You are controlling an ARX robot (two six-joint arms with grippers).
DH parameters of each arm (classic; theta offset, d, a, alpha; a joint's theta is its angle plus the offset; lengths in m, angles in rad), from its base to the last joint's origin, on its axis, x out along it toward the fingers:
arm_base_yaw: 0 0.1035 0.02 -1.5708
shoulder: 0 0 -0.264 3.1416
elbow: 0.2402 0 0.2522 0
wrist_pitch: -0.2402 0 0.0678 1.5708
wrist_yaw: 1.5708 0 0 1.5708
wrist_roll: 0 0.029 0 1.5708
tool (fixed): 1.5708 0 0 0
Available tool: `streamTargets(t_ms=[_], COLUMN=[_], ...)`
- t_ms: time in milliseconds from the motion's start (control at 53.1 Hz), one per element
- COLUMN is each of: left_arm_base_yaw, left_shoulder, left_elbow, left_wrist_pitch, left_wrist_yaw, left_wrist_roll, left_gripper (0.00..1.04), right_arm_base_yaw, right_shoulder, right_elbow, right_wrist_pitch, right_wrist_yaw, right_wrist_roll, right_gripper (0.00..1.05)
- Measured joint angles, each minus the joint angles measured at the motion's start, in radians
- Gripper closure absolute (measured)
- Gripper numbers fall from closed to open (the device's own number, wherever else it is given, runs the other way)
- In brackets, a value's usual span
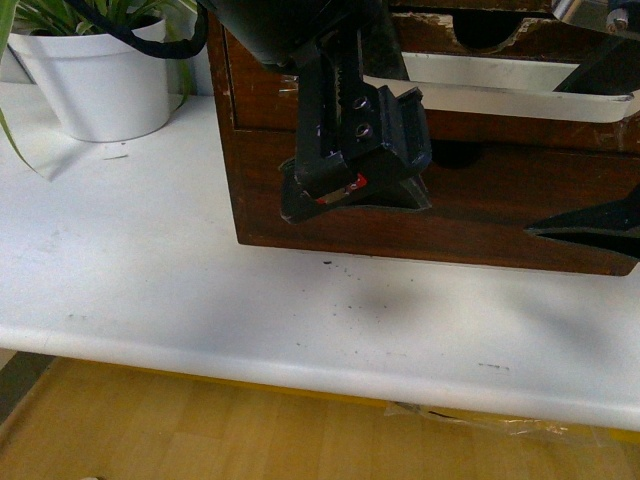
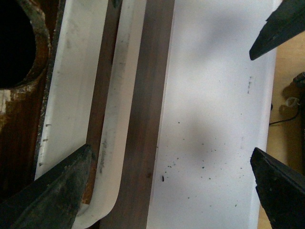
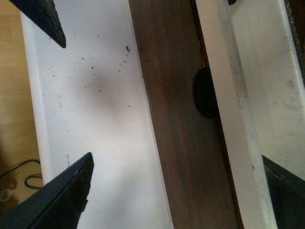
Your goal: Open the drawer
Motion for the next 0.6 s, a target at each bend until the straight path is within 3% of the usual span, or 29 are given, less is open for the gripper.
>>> streamTargets(t_ms=[282,602], left_arm_base_yaw=[-0.030,-0.064], left_shoulder=[-0.063,-0.209], left_elbow=[-0.057,-0.206], left_wrist_pitch=[-0.103,-0.117], left_wrist_yaw=[-0.019,-0.011], left_wrist_roll=[0.100,0.161], left_gripper=[0.06,0.06], right_arm_base_yaw=[0.013,0.034], right_shoulder=[-0.072,-0.220], right_elbow=[-0.032,-0.131], right_wrist_pitch=[-0.105,-0.201], right_wrist_yaw=[-0.024,-0.081], right_wrist_roll=[-0.060,-0.089], right_gripper=[0.09,0.09])
